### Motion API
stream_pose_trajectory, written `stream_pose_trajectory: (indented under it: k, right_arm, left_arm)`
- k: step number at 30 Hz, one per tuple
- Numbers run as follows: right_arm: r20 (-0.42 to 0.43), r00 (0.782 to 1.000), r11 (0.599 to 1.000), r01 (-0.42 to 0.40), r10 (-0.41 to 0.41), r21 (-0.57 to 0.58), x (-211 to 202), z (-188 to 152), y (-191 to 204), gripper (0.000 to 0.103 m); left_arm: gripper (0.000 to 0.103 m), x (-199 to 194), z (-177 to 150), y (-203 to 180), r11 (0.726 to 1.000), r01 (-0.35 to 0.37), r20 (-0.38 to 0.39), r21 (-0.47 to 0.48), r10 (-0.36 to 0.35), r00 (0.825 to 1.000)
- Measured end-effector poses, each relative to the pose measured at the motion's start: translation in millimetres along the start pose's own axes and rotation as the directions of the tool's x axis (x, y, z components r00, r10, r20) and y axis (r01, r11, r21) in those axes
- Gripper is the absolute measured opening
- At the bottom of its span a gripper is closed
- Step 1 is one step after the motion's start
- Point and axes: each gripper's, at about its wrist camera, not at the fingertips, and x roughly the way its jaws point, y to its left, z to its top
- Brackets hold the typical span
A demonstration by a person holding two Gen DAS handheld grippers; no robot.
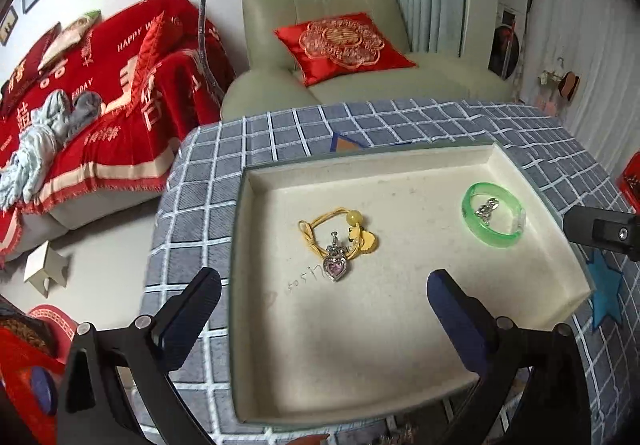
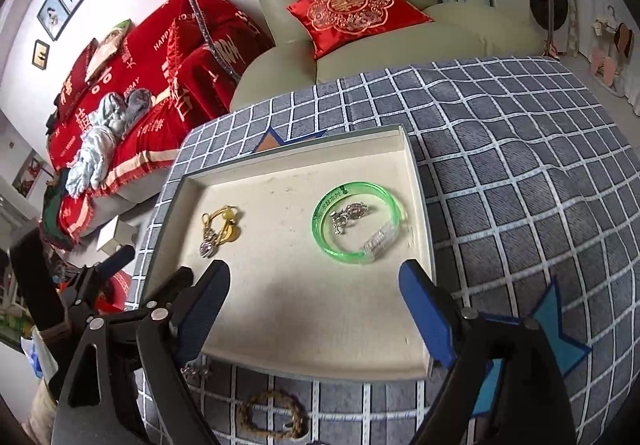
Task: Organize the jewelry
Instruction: 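Move both tools back over the star hairpin and silver charms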
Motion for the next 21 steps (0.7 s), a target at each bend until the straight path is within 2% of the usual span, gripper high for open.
stream_pose_trajectory:
  k: [1, 5, 8, 12, 16, 21]
  right_arm:
    - [0.01, 1.0, 1.0, -0.004, 0.004, -0.003, -4.1, -2.7, 0.5, 0.102]
    - [0.033, 0.999, 1.0, -0.005, 0.006, -0.017, -20.4, -14.1, 3.0, 0.103]
    - [0.003, 1.0, 1.0, -0.016, 0.016, -0.023, -29.9, -22.4, 3.5, 0.103]
    - [-0.028, 1.0, 0.999, -0.008, 0.007, -0.034, -42.9, -40.4, 3.2, 0.103]
    - [-0.043, 0.999, 1.0, 0.009, -0.01, -0.028, -56.4, -67.5, -2.8, 0.103]
    - [-0.091, 0.995, 0.999, 0.042, -0.044, -0.017, -62.6, -104.0, -12.3, 0.103]
  left_arm:
    - [0.103, -5.8, -1.5, 0.7, 1.0, 0.001, 0.005, 0.004, -0.001, 1.0]
    - [0.103, -23.9, -9.0, 3.9, 1.0, 0.01, 0.017, 0.011, -0.01, 1.0]
    - [0.103, -36.4, -19.1, 5.8, 1.0, 0.013, 0.025, 0.012, -0.014, 1.0]
    - [0.103, -42.8, -33.3, 7.8, 0.999, 0.031, 0.004, 0.017, -0.032, 0.999]
    - [0.103, -46.3, -52.5, 5.8, 0.996, 0.086, -0.039, 0.032, -0.085, 0.996]
    - [0.103, -47.8, -74.5, -2.9, 0.994, 0.092, -0.067, 0.06, -0.088, 0.994]
